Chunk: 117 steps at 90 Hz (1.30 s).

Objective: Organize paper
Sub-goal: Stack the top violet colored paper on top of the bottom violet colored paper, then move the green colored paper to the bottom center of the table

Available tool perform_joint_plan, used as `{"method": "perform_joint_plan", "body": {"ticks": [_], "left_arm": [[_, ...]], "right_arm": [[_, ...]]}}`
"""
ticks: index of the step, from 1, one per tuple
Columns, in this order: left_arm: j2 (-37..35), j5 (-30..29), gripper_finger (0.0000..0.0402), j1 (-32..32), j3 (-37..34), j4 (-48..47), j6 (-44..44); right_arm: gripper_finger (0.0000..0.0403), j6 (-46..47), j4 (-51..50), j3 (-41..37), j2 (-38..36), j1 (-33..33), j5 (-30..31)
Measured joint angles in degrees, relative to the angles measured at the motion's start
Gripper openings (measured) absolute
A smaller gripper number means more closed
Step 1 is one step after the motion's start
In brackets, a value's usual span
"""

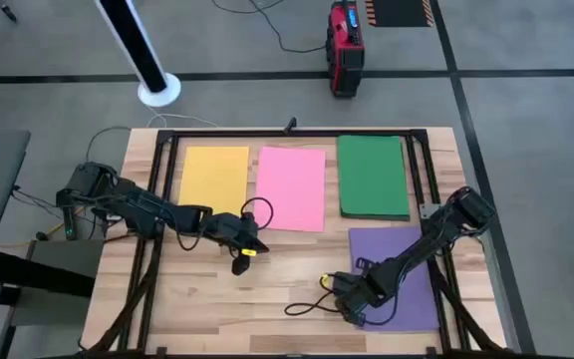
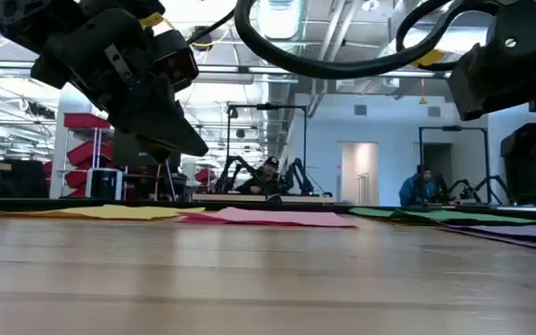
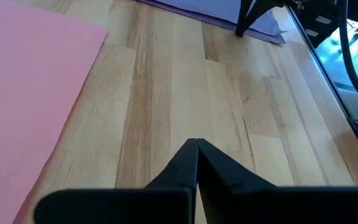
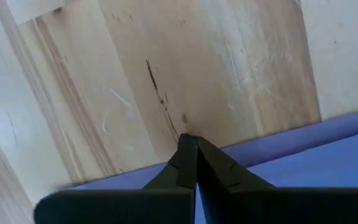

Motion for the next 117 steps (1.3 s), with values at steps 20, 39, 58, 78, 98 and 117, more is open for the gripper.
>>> {"method": "perform_joint_plan", "body": {"ticks": [20,39,58,78,98,117], "left_arm": [[0.00,0.00,0.0000,0.00,0.00,0.02,0.02],[0.00,-0.02,0.0000,0.00,0.00,0.04,0.02],[0.00,-0.10,0.0000,0.00,0.00,0.04,0.02],[0.00,-0.26,0.0000,0.00,0.00,0.04,-0.02],[0.00,-0.42,0.0000,-0.02,0.00,-0.02,0.28],[0.00,-6.16,0.0000,-0.63,0.00,2.98,-0.86]], "right_arm": [[0.0000,0.20,-2.08,1.09,0.11,0.24,-0.33],[0.0000,0.22,-3.54,1.31,0.11,0.68,-0.44],[0.0000,-1.18,-2.21,1.27,0.11,0.68,-0.16],[0.0000,-2.53,-1.17,1.93,0.14,0.72,0.60],[0.0000,-7.17,1.99,4.26,0.28,0.70,2.70],[0.0000,-11.41,3.18,4.56,0.23,0.38,9.81]]}}
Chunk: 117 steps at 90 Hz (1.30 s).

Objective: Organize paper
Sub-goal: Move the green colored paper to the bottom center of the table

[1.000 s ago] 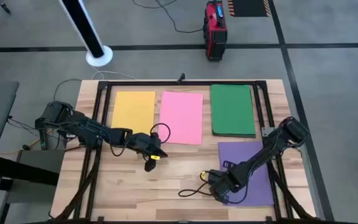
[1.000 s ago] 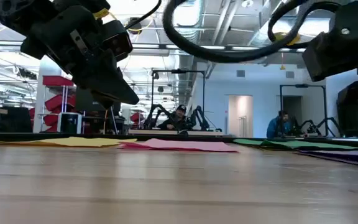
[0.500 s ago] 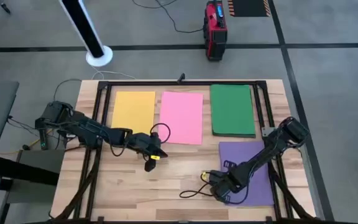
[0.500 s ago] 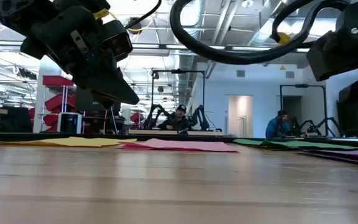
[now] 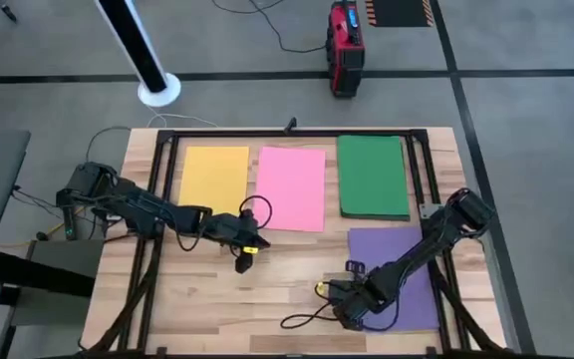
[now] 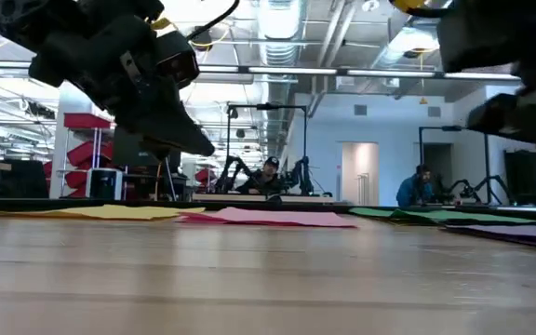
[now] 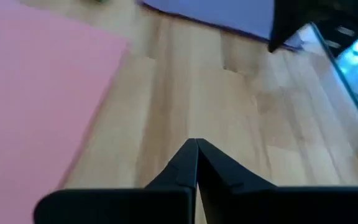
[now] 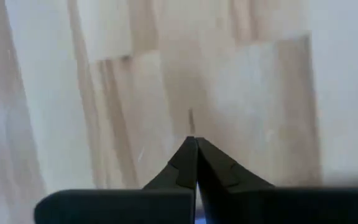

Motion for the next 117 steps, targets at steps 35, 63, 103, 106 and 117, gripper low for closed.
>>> {"method": "perform_joint_plan", "body": {"ticks": [35,63,103,106,117], "left_arm": [[-0.02,10.75,0.0000,4.58,-7.19,24.84,1.38],[-0.02,12.83,0.0000,13.38,-10.49,22.69,1.45],[-0.02,15.12,0.0000,25.25,-10.49,19.94,5.01],[-0.02,15.10,0.0000,25.61,-10.49,19.84,5.03],[-0.02,15.10,0.0000,26.58,-10.49,18.97,6.05]], "right_arm": [[0.0000,-6.40,27.17,-20.04,-14.15,-3.16,9.15],[0.0000,-8.18,43.67,-44.12,-33.24,-11.57,9.71],[0.0068,-22.55,32.43,-44.57,-36.95,-32.84,9.44],[0.0080,-23.99,32.51,-44.23,-36.95,-33.99,9.44],[0.0117,-27.78,32.53,-43.29,-36.05,-37.20,9.36]]}}
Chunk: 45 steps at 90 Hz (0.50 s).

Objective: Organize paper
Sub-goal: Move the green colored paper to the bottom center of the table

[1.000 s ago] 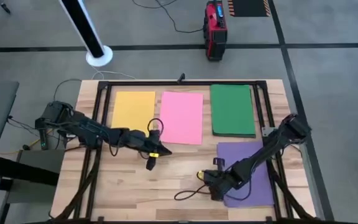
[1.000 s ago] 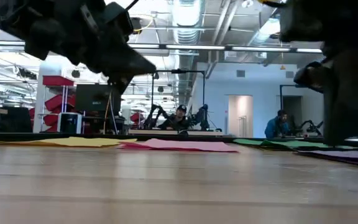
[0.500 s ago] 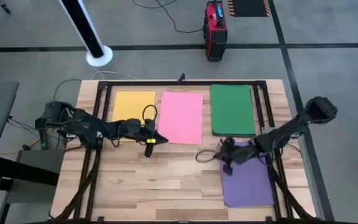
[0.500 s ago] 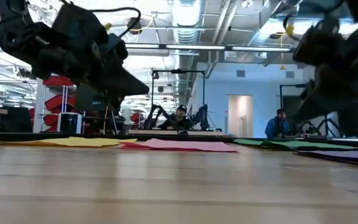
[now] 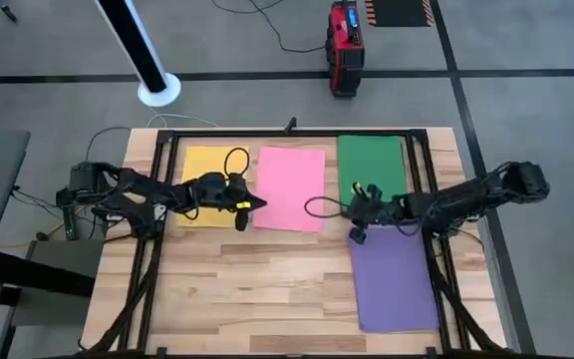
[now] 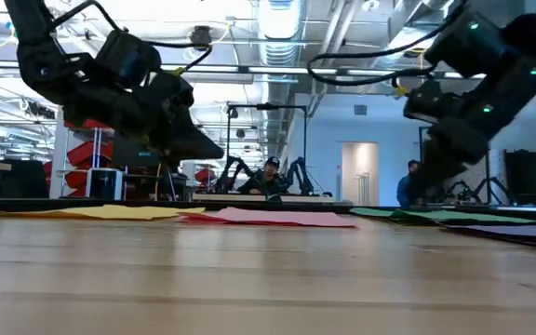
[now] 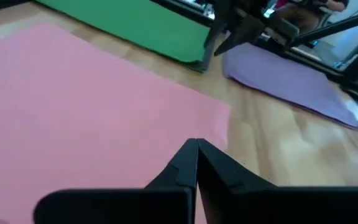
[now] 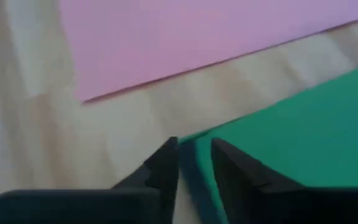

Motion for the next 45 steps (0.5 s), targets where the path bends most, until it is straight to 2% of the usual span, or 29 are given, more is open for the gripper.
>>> {"method": "perform_joint_plan", "body": {"ticks": [18,45], "left_arm": [[0.00,0.00,0.0000,0.15,0.04,-1.00,2.66],[0.00,0.00,0.0000,0.15,0.04,-2.28,3.18]], "right_arm": [[0.0146,-1.22,0.09,1.07,4.48,-1.94,-1.26],[0.0142,-2.80,0.58,3.92,9.51,-2.02,-1.15]]}}
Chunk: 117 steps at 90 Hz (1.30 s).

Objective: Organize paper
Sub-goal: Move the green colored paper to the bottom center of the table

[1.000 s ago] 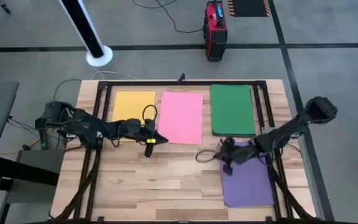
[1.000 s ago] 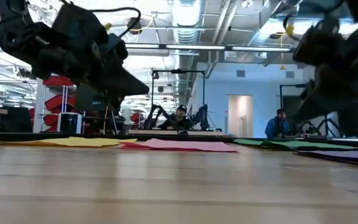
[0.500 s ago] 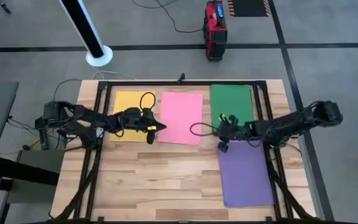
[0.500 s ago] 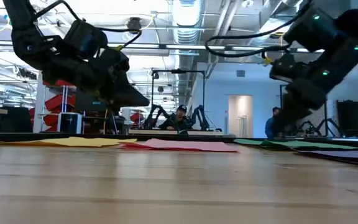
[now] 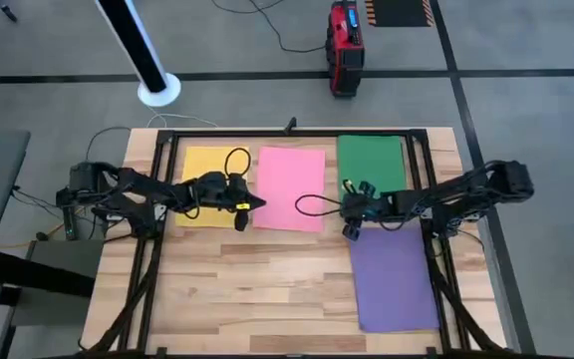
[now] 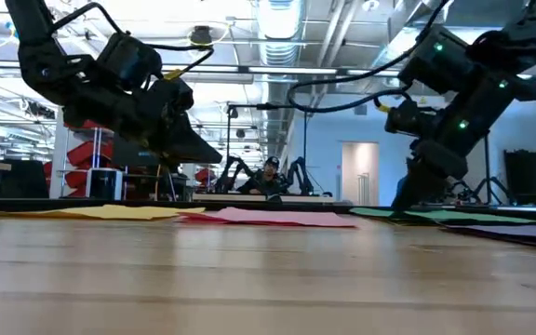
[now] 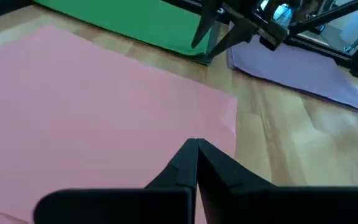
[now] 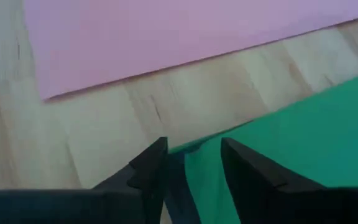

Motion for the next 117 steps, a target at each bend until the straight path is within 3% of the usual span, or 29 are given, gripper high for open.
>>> {"method": "perform_joint_plan", "body": {"ticks": [18,41,117], "left_arm": [[0.00,-0.01,0.0000,-0.02,0.00,-2.19,-0.02],[0.00,-0.02,0.0000,-0.02,0.00,-2.84,0.02],[0.00,-1.33,0.0000,-0.11,0.00,-3.40,1.11]], "right_arm": [[0.0108,-0.81,0.08,0.41,1.53,0.01,0.00],[0.0007,-0.98,1.87,0.43,1.52,0.03,0.88],[0.0000,0.72,-0.49,3.92,1.48,3.64,1.44]]}}
